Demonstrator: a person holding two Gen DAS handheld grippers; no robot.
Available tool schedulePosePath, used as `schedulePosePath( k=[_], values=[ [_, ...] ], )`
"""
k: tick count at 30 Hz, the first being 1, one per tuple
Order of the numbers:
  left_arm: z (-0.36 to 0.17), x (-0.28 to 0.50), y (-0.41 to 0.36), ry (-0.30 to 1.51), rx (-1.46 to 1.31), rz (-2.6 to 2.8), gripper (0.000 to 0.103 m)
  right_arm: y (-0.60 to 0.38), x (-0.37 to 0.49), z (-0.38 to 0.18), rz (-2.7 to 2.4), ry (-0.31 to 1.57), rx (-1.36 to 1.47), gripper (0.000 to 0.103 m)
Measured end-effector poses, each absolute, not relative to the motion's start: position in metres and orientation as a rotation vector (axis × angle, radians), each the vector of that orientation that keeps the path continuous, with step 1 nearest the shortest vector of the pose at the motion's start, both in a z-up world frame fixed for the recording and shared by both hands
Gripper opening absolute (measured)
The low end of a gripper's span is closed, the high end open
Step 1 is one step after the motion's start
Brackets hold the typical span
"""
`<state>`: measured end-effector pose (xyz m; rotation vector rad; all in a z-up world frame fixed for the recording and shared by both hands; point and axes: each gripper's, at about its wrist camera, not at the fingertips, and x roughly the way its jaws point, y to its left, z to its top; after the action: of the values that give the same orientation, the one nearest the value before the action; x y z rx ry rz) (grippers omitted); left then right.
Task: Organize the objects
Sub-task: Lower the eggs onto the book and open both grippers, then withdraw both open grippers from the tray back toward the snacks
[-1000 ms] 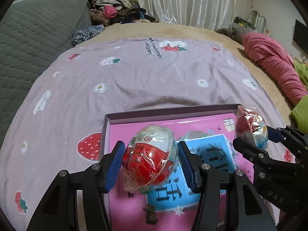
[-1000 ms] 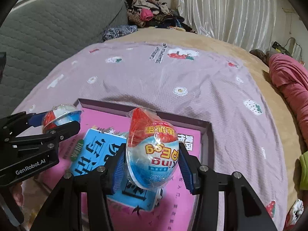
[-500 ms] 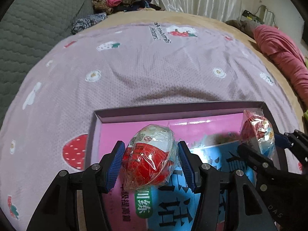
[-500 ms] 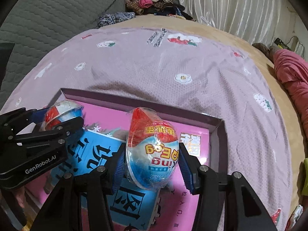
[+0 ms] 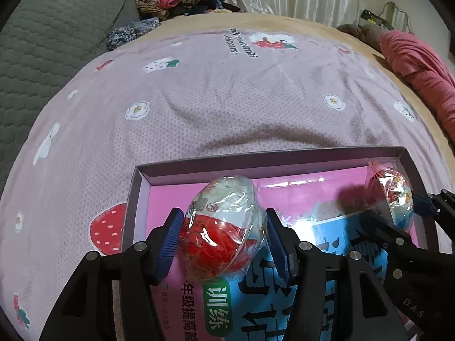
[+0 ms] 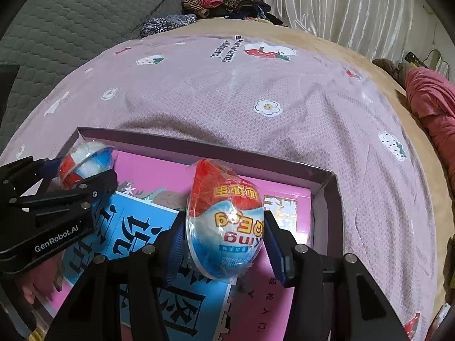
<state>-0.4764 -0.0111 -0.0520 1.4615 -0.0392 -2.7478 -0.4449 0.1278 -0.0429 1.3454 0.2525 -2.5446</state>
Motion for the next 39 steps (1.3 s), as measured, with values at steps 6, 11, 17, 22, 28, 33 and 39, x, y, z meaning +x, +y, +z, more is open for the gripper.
schedulePosePath(
  k=[6, 11, 17, 22, 28, 33, 39],
  values=[
    [-0.050, -0.475, -0.017, -0.029, 1.458, -2.736, 0.077, 0.126, -0.443, -0.039, -2.560, 0.278, 1.334, 0.055],
    [-0.039, -0.469, -0.018, -0.059, 1.439, -2.727, 0.079, 0.131, -0.442, -0.031, -2.571, 0.241, 1.325, 0.069],
    [-0.023, -0.456, -0.020, -0.068, 1.431, -2.735, 0.083, 0.138, -0.433, -0.016, -2.590, 0.208, 1.318, 0.078],
    [-0.006, -0.441, -0.025, -0.033, 1.423, -2.751, 0.084, 0.140, -0.416, 0.002, -2.605, 0.222, 1.296, 0.085],
    [0.017, -0.416, -0.031, -0.011, 1.393, -2.762, 0.085, 0.142, -0.390, 0.031, -2.613, 0.194, 1.263, 0.089],
    [0.038, -0.389, -0.032, 0.008, 1.380, -2.771, 0.086, 0.140, -0.362, 0.058, -2.627, 0.206, 1.219, 0.093],
    [0.071, -0.350, -0.035, 0.009, 1.329, -2.804, 0.086, 0.138, -0.320, 0.098, -2.646, 0.191, 1.134, 0.097]
  ],
)
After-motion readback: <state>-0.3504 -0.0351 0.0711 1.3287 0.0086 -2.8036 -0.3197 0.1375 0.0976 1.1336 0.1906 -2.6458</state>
